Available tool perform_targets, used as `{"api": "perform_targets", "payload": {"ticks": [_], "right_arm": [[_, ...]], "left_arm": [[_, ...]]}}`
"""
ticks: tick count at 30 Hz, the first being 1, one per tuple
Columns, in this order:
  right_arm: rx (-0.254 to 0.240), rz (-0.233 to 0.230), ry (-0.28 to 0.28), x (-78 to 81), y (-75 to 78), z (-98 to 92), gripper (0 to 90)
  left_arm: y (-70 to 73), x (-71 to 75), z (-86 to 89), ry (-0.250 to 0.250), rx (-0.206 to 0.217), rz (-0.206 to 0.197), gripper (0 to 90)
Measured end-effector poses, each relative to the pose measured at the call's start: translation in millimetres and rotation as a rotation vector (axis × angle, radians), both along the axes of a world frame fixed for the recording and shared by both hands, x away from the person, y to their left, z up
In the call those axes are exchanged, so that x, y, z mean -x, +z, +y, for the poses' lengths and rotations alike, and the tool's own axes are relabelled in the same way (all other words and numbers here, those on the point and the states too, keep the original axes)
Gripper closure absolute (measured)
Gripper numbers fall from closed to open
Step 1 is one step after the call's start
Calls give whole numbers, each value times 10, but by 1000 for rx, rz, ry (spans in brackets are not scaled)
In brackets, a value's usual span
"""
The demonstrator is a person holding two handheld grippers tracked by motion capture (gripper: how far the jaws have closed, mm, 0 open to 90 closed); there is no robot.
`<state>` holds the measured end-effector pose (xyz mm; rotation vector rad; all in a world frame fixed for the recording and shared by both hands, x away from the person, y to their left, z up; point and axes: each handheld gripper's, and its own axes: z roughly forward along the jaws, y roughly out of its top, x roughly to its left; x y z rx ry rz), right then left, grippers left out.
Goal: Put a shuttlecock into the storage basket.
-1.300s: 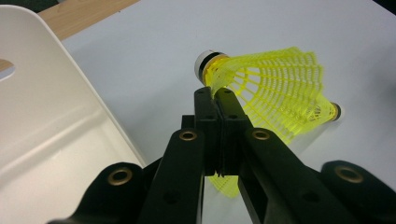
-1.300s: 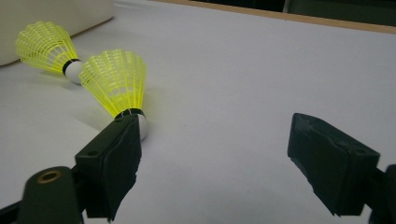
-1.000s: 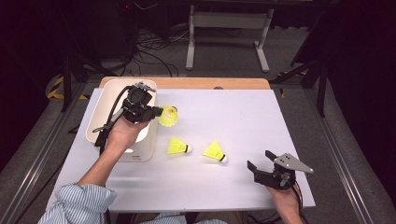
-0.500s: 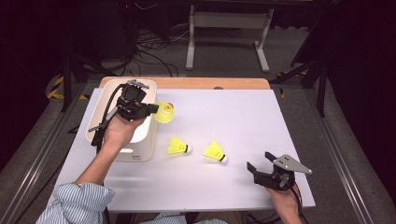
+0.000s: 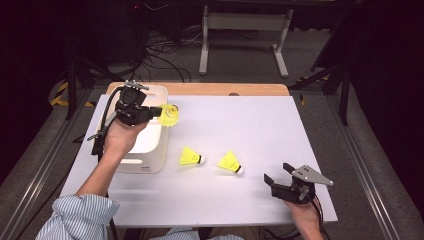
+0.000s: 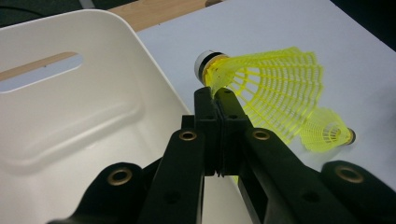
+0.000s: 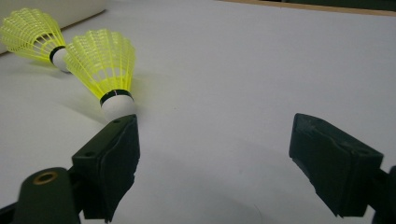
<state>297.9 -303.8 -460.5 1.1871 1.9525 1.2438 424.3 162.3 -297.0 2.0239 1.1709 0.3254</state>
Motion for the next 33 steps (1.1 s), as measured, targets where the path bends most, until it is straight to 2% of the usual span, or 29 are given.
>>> {"api": "perform_targets", "payload": {"ticks": [5, 7, 8, 16, 33], "right_arm": [[-1, 0, -1, 0, -1, -6, 172], [-2, 1, 0, 2, 1, -5, 172], [1, 0, 1, 2, 0, -6, 171], [4, 6, 5, 1, -4, 1, 172], [3, 5, 3, 4, -1, -5, 172]], "left_arm": [[5, 1, 49, 15, -5, -5, 894], [7, 6, 61, 19, -40, -12, 894], [10, 8, 82, 24, -44, -16, 894], [13, 24, 203, 54, -29, -20, 894], [-71, -25, 382, 113, -41, -9, 893]]}}
